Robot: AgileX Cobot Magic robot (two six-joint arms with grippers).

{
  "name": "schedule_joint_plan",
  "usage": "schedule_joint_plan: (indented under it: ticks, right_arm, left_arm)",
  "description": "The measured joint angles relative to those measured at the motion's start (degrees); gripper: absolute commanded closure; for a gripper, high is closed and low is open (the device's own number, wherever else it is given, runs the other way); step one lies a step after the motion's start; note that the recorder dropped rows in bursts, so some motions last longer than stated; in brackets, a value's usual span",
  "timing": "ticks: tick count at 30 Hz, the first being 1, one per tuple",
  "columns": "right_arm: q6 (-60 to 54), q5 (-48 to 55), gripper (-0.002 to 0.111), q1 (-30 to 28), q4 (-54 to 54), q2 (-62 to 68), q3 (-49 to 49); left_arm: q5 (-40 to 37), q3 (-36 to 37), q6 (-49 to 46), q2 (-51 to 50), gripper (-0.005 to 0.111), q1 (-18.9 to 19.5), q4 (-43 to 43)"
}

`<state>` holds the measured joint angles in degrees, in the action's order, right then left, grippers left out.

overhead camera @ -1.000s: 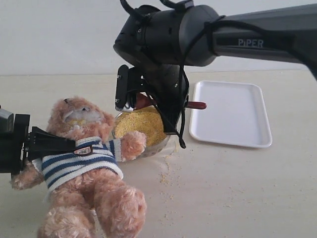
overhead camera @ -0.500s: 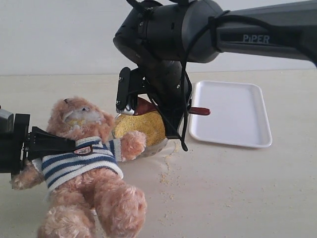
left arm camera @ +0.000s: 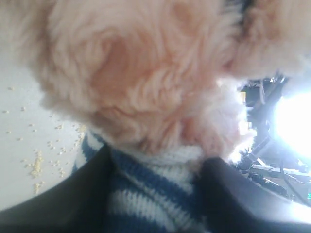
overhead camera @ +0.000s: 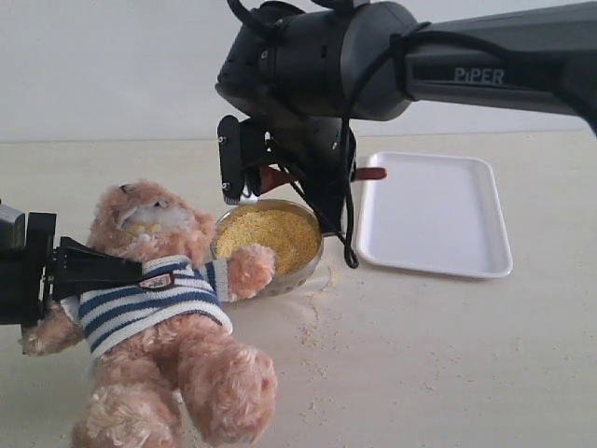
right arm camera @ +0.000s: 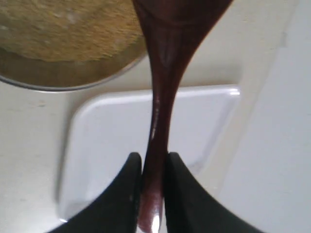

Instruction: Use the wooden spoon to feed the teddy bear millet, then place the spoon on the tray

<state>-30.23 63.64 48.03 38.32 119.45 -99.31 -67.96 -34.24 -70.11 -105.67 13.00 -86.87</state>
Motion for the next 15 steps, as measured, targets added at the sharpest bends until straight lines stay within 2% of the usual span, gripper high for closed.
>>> schedule_joint_plan:
  ticks: [4, 15]
  right_arm:
    - [-1.2, -2.1, 0.108, 0.0, 7.8, 1.5, 0.0]
    - [-6.0, -1.6, 0.108, 0.0, 14.8, 6.8, 0.0]
  left_arm:
    - [0.0, 0.0, 0.1, 0.0, 0.102, 0.0, 0.0]
    - [0.0, 0.0, 1.2, 0.0, 0.102, 0.0, -0.8]
